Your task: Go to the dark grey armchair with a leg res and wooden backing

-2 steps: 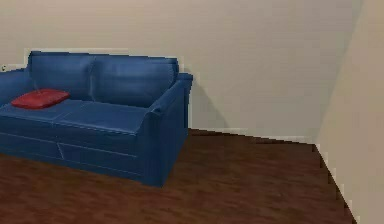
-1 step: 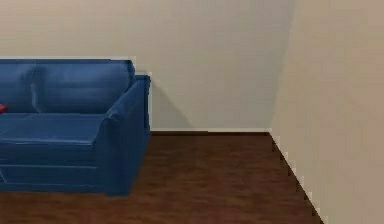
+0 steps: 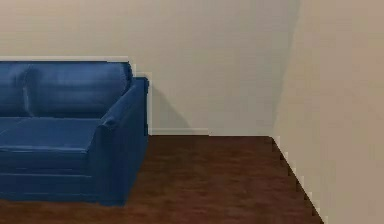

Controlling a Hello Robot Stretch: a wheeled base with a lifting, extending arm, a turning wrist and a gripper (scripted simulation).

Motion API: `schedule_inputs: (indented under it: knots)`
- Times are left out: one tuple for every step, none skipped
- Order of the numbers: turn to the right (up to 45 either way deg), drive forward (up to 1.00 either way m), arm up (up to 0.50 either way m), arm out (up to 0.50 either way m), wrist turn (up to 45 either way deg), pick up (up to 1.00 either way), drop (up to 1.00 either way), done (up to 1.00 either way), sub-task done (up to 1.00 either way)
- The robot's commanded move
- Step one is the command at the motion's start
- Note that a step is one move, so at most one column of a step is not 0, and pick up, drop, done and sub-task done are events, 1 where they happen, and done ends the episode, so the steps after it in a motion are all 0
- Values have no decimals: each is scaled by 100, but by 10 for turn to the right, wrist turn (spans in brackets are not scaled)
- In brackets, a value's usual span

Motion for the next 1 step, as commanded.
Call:
schedule_inputs:
  knots:
    - [-450, 0, 0, 0, 0, 0, 0, 0, 0]
